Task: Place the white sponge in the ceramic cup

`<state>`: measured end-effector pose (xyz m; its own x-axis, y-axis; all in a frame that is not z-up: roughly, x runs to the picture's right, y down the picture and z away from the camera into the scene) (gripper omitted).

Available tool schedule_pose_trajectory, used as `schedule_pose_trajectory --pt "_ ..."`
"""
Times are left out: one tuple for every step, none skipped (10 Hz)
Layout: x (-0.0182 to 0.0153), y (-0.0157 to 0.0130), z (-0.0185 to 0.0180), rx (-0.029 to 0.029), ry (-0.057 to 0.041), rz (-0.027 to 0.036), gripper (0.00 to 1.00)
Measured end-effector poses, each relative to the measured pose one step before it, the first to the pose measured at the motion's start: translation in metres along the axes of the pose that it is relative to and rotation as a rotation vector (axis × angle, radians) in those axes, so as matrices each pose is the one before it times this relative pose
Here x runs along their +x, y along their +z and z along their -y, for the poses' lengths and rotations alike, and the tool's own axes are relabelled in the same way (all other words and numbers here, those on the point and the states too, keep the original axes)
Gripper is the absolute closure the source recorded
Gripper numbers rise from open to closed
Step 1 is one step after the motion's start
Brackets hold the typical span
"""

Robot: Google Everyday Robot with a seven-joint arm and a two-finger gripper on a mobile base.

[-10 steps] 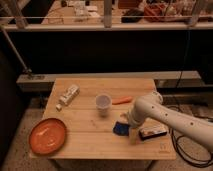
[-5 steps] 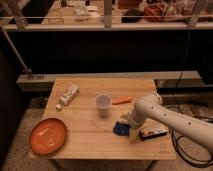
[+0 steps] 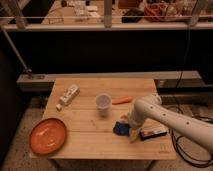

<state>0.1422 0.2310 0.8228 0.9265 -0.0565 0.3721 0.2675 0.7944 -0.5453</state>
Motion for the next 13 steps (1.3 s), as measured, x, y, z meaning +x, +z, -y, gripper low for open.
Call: schedule_pose_trajectory --pt "0.00144 0.00154 -0.00072 -0.0034 0.00145 -0.0006 0.21" --pt "0.00147 0.00281 -0.00045 -0.00225 0.001 0.00082 0.27" --pt "0.00108 0.0013 0.00022 -0.00113 -0.00027 -0.00031 0.31" --pt "0.00117 0.00168 -0.0003 -0.00155 0.00111 0.00042 0.32" --pt "0.00078 0.00092 -0.00016 -0.00145 0.00077 -0.00021 0.33" --pt "0.00073 0.00075 -0.0003 -0.00131 -0.00005 0.00026 0.39" --pt "0.00017 -0.00045 -0.0014 -0.00127 -0.00119 0.00185 0.47" --pt "0.00018 -0.00253 -0.00124 0.0039 -0.0022 0.00084 0.57" --pt "0.0003 -0.00237 -0.00106 0.00335 0.0001 0.00083 0.67" --pt "0.00027 -0.00187 -0.00065 0.00266 0.00011 0.00097 0.78" --pt "-0.0008 -0.00277 0.00041 0.00309 -0.0023 0.00008 0.9" --pt "-0.00105 -0.00253 0.00006 0.00282 -0.00204 0.00132 0.97" --pt "0.00003 -0.00332 -0.00052 0.00385 0.00042 0.0002 0.99"
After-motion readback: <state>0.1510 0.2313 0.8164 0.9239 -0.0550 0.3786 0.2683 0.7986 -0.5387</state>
